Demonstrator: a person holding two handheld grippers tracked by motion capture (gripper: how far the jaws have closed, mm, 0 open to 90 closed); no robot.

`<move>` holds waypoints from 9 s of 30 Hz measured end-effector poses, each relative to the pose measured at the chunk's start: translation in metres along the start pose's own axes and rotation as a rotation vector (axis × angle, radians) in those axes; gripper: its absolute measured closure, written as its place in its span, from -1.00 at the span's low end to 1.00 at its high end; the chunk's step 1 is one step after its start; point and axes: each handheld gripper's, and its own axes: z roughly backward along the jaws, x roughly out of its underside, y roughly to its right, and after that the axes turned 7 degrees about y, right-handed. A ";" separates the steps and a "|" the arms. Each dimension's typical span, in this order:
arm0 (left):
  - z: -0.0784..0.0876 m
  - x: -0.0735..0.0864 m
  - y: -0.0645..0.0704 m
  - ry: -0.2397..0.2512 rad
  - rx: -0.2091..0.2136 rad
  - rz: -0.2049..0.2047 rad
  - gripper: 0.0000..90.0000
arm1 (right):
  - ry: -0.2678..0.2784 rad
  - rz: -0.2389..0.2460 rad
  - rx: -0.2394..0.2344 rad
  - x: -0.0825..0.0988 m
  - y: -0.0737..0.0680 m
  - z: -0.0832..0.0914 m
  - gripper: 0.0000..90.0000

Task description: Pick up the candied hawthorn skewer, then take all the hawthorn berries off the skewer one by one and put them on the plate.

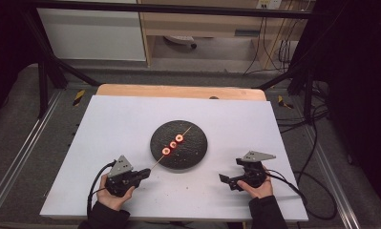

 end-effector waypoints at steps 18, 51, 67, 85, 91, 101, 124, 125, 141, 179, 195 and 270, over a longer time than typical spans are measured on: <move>0.005 0.003 0.003 0.042 0.006 -0.018 0.95 | 0.046 -0.004 0.004 -0.035 -0.032 -0.027 -0.99; -0.002 0.005 0.026 0.062 0.042 -0.065 0.95 | 0.193 -0.225 -0.108 -0.090 -0.047 -0.078 -0.16; 0.000 0.005 0.029 0.098 0.039 -0.072 0.95 | 0.210 -0.337 -0.191 -0.094 -0.046 -0.076 0.37; 0.006 0.004 0.027 0.130 0.038 -0.068 0.96 | 0.312 -0.347 -0.085 -0.121 -0.018 -0.058 0.38; 0.007 0.004 0.023 0.128 0.029 -0.061 0.96 | 0.317 -0.338 -0.022 -0.127 -0.002 -0.057 0.38; 0.009 0.005 0.017 0.128 0.010 -0.032 0.96 | 0.216 -0.327 -0.011 -0.098 -0.003 -0.092 0.38; 0.006 0.006 0.015 0.109 0.012 -0.020 0.96 | 0.079 -0.250 -0.004 -0.064 -0.015 -0.124 0.01; 0.006 0.006 0.015 0.110 0.012 -0.019 0.95 | 0.090 -0.244 -0.006 -0.067 -0.016 -0.120 -0.07; 0.002 0.006 0.020 0.105 0.013 -0.035 0.96 | 0.192 -0.262 -0.153 -0.080 -0.046 -0.079 -0.70; 0.004 0.005 0.025 0.131 0.024 -0.046 0.95 | 0.253 -0.357 -0.232 -0.096 -0.048 -0.084 0.41; 0.006 0.004 0.024 0.143 0.025 -0.042 0.95 | 0.302 -0.357 -0.139 -0.124 -0.014 -0.069 0.42; -0.005 0.008 0.031 0.081 0.032 -0.072 0.95 | 0.099 -0.141 -0.169 -0.043 -0.058 -0.069 -0.92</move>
